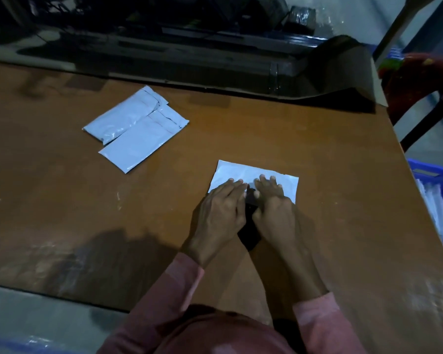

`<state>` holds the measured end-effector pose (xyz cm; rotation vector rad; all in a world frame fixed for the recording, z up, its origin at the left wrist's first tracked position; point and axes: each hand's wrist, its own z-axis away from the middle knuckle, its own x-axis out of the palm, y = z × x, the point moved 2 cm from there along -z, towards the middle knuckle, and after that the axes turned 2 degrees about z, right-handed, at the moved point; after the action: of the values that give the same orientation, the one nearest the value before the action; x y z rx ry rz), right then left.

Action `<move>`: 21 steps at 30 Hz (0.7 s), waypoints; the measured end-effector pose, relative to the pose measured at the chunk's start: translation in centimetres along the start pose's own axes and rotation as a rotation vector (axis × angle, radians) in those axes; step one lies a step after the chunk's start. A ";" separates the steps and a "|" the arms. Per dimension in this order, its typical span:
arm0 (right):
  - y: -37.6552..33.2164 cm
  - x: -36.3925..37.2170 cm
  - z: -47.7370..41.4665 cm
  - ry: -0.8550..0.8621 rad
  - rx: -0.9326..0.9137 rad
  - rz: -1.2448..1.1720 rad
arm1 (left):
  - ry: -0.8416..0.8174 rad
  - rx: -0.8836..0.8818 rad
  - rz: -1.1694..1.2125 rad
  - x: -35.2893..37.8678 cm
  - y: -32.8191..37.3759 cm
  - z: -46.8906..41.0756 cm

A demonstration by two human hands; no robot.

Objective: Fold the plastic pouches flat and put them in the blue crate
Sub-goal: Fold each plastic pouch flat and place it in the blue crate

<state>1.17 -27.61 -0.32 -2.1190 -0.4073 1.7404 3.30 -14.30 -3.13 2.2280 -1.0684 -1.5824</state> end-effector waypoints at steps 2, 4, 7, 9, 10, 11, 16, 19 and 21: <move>-0.1 0.8 1.2 -0.009 -0.010 0.008 | -0.030 -0.024 -0.018 -0.1 -0.4 1.1; 0.2 1.5 1.4 -0.034 -0.021 0.040 | -0.079 -0.002 -0.041 0.3 -1.1 1.6; 0.2 1.2 1.0 -0.052 -0.019 0.101 | -0.126 0.027 -0.069 0.5 -1.7 1.2; 0.0 0.6 0.6 -0.122 0.008 0.135 | -0.133 -0.003 -0.038 0.2 -1.5 0.5; 0.0 0.4 0.4 -0.145 0.011 0.153 | -0.105 -0.020 -0.008 0.0 -1.6 0.3; -0.1 0.0 0.1 -0.138 0.008 0.157 | -0.065 -0.022 0.014 -0.1 -1.8 0.0; -1.2 0.1 -2.6 -0.032 -0.049 0.075 | -0.072 0.034 -0.022 0.3 -3.8 -2.6; -0.1 1.9 -4.6 -0.116 0.028 0.154 | -0.187 0.007 -0.024 1.1 -4.4 -3.2; 0.3 2.5 -4.8 -0.114 0.051 0.182 | -0.227 0.005 -0.013 1.7 -4.8 -2.8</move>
<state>6.37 -27.21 -1.86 -2.0839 -0.2028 1.9575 8.14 -12.62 -5.83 2.0996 -1.1171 -1.8754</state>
